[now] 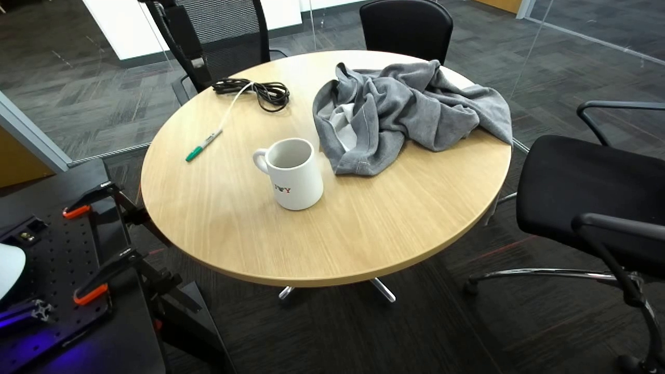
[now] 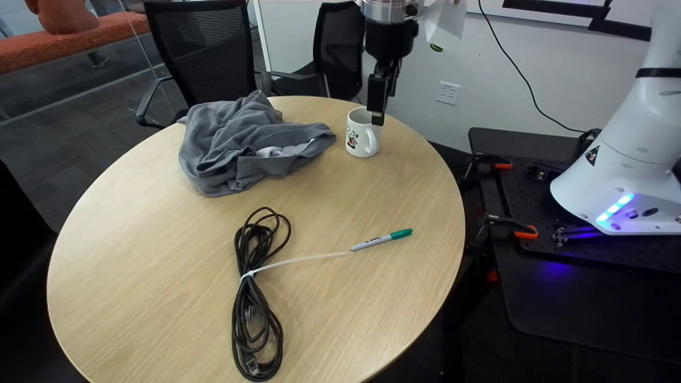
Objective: Move the mug to the right
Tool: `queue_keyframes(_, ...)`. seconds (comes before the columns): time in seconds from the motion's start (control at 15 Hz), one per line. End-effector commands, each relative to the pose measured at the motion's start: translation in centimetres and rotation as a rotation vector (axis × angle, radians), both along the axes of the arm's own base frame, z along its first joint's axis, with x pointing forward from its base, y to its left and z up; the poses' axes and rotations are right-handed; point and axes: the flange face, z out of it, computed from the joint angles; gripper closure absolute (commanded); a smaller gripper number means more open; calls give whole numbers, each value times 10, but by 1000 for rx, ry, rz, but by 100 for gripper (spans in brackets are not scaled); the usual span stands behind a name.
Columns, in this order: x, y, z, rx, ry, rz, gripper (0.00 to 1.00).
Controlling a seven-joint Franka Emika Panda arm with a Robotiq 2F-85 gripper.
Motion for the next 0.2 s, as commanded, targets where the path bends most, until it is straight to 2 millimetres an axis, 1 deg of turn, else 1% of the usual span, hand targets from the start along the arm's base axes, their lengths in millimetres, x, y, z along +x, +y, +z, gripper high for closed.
queue_keyframes(0.0, -1, 6, 0, 0, 5, 35, 0)
queue_keyframes(0.13, -2, 14, -1, -1, 11, 73, 0)
